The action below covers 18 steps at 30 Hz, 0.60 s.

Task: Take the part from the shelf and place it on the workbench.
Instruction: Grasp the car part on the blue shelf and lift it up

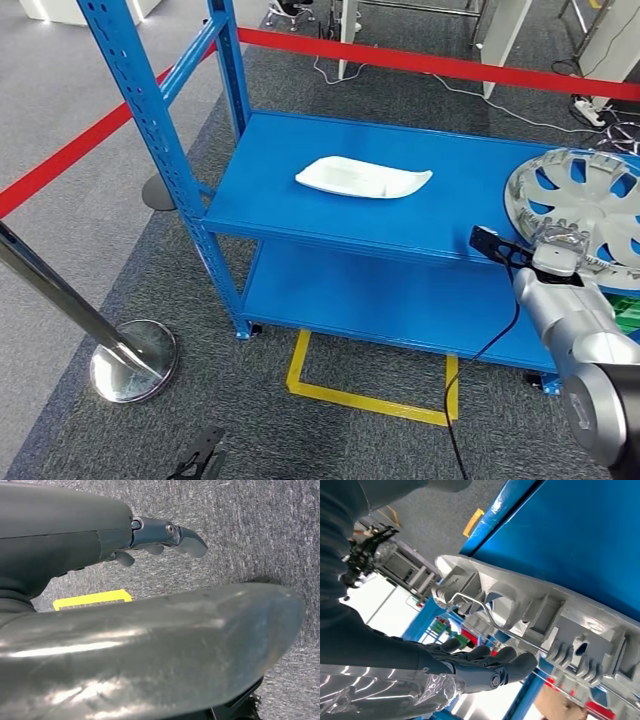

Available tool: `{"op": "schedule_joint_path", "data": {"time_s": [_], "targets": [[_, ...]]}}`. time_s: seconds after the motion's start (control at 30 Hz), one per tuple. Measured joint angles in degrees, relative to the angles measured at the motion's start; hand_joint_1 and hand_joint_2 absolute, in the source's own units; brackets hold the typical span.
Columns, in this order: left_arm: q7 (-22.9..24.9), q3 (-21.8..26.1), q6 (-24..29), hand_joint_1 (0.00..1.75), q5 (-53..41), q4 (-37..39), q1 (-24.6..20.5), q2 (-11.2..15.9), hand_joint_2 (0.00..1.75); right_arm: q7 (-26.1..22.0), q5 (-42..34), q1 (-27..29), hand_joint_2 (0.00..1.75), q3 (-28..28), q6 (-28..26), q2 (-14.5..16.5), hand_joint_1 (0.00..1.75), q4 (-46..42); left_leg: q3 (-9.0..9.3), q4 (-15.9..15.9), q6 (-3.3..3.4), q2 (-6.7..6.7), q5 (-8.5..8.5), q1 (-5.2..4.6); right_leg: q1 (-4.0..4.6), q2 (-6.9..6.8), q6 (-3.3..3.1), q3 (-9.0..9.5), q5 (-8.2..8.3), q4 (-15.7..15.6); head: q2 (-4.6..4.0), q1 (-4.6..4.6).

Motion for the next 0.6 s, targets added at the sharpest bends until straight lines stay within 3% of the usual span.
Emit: {"op": "schedule_joint_path", "data": {"time_s": [0.43, 0.47, 0.6], "targets": [[0.0, 0.0, 0.1, 0.00, 0.0, 0.0, 0.0, 0.1, 0.00, 3.3, -2.7, 3.6, 1.75, -4.9, 1.4, -5.0, 0.00, 0.2, 0.47, 0.0, 0.06, -0.05, -0.25, 0.00, 0.00, -0.09, -0.01, 0.53, -0.24, -0.1, 0.00, 0.00], [0.0, 0.0, 0.1, 0.00, 0.0, 0.0, 0.0, 0.1, 0.00, 3.4, -2.8, 3.8, 1.75, -5.3, 1.5, -5.2, 0.07, 0.2, 0.53, 0.0, 0.06, -0.05, -0.25, 0.01, 0.00, -0.11, -0.02, 0.59, -0.26, -0.1, 0.00, 0.00], [0.0, 0.0, 0.0, 0.00, -0.1, 0.0, 0.1, 0.3, 0.00, 2.8, -3.4, 4.0, 1.75, -6.9, 2.9, -5.7, 1.44, 0.2, 0.71, 0.0, 0.05, -0.05, -0.26, 0.03, 0.02, -0.10, -0.22, 0.79, -0.40, -0.1, 0.00, -0.01]]}}
